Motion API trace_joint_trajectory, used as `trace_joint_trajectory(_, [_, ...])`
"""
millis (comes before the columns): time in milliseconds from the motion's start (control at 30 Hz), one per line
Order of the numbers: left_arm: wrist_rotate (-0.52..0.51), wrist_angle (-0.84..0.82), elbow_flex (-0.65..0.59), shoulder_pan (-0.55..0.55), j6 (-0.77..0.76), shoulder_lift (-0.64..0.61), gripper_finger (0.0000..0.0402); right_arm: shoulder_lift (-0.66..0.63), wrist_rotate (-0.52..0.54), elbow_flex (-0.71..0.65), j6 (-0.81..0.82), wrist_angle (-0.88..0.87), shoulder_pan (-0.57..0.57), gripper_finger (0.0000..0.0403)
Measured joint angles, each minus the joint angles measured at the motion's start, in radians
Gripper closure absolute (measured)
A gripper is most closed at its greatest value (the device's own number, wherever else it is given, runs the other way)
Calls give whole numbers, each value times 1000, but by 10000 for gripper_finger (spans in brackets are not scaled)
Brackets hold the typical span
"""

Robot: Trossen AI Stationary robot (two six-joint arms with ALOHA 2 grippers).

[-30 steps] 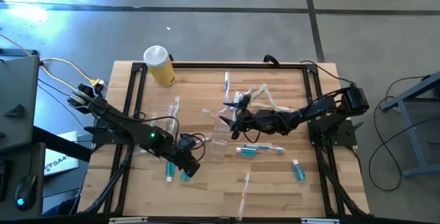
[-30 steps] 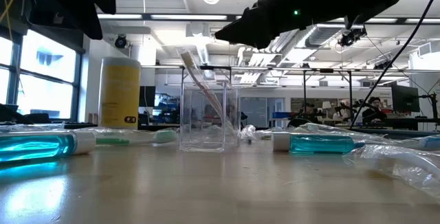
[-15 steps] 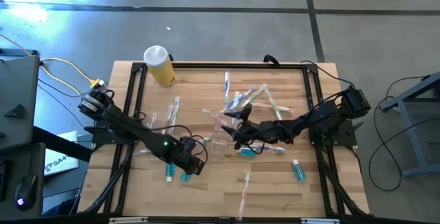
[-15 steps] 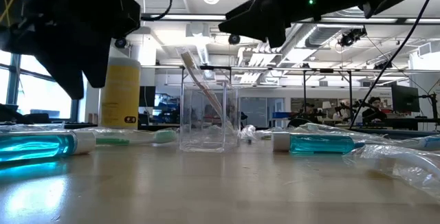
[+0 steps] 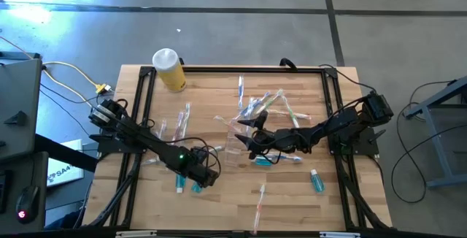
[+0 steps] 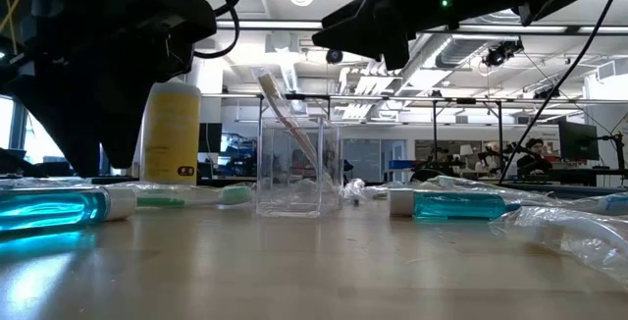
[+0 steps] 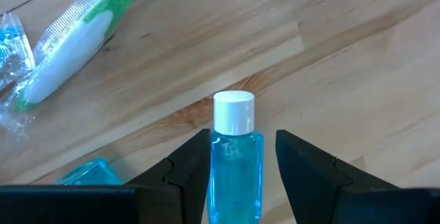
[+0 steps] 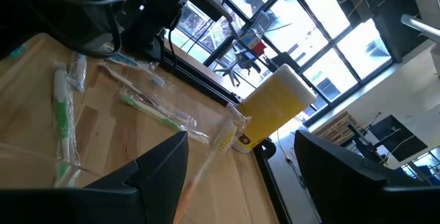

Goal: Pick & Place toothbrushing station
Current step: Put the blue mouthwash into the transparent organizer

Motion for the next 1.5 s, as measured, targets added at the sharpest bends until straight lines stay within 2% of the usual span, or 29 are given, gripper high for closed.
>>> trace_joint_trajectory(233, [-12, 0, 0, 14, 5, 7, 243, 0, 0, 0, 4, -5, 0, 144])
trace_joint_trajectory(567, [51, 34, 0, 50, 77, 61, 243, 0, -1, 0, 16, -27, 0, 144])
trace_joint_trajectory(1000, [109, 40, 2, 53, 84, 107, 244, 0, -1, 0, 34, -50, 0, 144])
trace_joint_trajectory(1100, [113, 37, 2, 54, 86, 110, 261, 0, -11, 0, 34, -57, 1, 144])
trace_joint_trajectory(1267, [112, 30, 2, 53, 80, 111, 317, 0, -27, 0, 35, -85, 1, 144])
trace_joint_trajectory(1500, [105, 38, 0, 53, 135, 112, 318, 0, -27, 0, 42, -114, 3, 144])
